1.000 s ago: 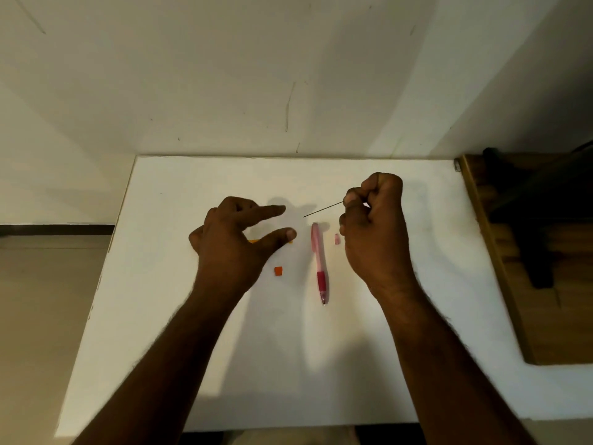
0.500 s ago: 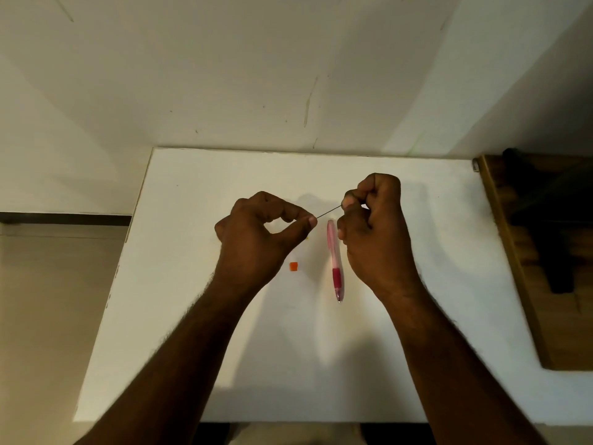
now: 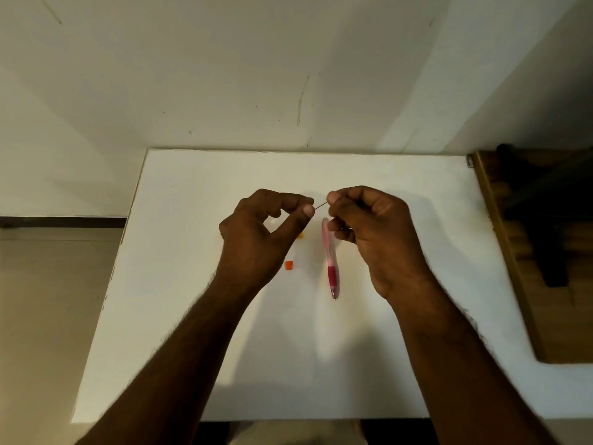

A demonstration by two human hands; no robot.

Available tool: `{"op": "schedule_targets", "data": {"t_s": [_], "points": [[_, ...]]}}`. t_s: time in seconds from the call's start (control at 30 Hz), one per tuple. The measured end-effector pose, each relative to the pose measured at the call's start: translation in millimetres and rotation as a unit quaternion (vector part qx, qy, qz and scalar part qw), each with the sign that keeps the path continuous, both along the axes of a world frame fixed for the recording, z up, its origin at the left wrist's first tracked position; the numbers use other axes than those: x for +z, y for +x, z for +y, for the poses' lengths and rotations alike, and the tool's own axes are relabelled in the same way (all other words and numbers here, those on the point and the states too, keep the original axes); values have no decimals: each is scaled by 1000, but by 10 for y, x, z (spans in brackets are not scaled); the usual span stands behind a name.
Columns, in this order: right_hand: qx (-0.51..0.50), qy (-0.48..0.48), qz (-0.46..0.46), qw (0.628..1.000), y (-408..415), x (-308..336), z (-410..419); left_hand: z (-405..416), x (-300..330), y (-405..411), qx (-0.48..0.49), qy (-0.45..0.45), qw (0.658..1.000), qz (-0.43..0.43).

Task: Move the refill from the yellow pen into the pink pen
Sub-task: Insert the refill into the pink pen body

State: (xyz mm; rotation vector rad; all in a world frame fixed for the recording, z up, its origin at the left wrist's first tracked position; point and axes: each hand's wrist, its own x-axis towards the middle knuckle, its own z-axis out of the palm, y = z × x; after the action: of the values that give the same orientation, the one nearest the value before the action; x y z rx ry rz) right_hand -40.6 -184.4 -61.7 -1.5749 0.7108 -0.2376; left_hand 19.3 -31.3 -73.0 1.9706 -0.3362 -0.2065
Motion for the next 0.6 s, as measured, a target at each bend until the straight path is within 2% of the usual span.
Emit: {"op": "schedule_targets", "data": {"t_s": [0.07, 0.13, 0.23, 0.3, 0.6], "points": [[-60, 10, -18, 998, -16, 20, -95, 8, -70, -32, -62, 94, 988, -105], [-116, 26, -35, 992, -39, 33, -188, -12, -110, -104, -137, 203, 949, -200], [-156, 27, -43, 987, -53, 32, -254, -98, -177, -250, -219, 307, 898, -227], [-153, 16, -41, 987, -47, 19, -256, -160, -219, -337, -243, 326, 889, -209], [-147, -3, -38, 988, -18, 19, -237, -199, -276, -347, -215, 323, 903, -182]]}}
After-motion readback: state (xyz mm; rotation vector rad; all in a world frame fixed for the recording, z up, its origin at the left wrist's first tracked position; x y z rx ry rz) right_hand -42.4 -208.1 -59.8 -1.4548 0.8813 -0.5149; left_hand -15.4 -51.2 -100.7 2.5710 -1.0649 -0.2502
